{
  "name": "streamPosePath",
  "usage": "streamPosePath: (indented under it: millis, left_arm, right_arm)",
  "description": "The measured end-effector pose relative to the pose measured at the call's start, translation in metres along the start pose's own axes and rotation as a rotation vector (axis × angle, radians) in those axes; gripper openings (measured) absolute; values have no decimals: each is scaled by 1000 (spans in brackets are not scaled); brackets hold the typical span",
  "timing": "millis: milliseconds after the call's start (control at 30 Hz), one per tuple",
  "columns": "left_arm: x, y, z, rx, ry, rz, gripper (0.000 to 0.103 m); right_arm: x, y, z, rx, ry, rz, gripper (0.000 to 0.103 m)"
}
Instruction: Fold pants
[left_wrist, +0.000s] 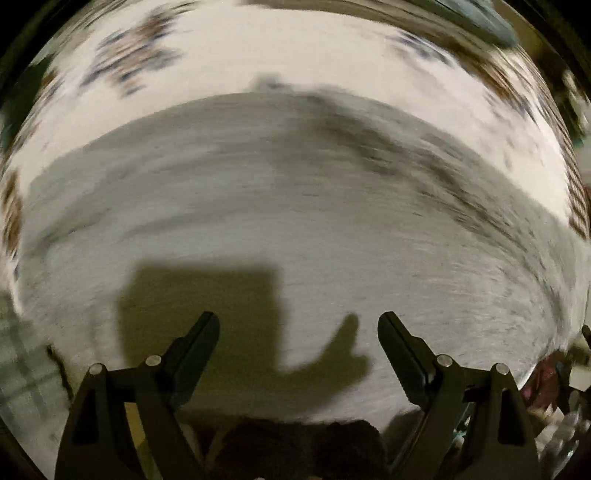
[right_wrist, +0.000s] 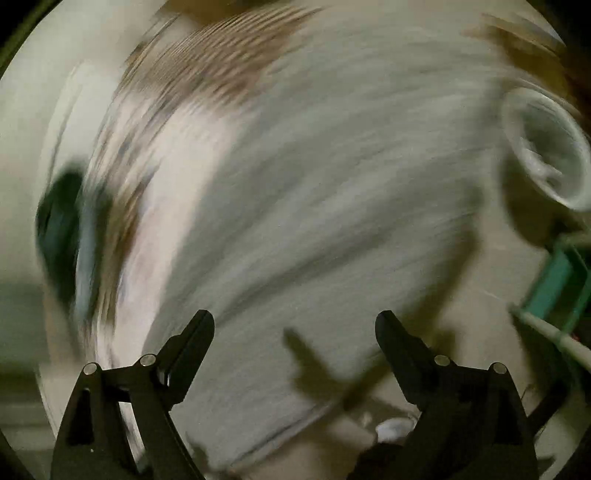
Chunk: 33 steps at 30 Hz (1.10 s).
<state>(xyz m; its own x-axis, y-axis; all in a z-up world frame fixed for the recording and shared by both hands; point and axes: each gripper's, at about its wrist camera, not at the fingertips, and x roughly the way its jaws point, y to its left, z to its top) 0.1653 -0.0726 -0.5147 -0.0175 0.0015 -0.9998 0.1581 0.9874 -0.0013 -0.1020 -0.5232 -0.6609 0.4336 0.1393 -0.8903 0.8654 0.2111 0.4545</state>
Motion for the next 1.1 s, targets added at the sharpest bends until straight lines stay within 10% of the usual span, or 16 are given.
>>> streamPosePath:
  millis: [200,367,467,567,967,1100]
  left_arm:
    - [41,-61,15,30,73,48,97]
    - [48,-66,24,-19,77,44,103]
    - [50,-70,29,-34,96,46,103]
    - [51,-53,36,-49,104,50,103]
    - [60,-59,22,-74,56,73,103]
    - [63,-56,19,-70,58,69,103]
  right_arm:
    - [-6,-121,88,234,-108,128,91]
    - [20,-135,117,246,-97,227,90]
    - [26,-123,124,195,-128,251,54]
    - [19,-112,129,172,-164,300,48]
    - [31,-103,144,195,-171,432,54]
    - [25,-114,128,201,-169,340,63]
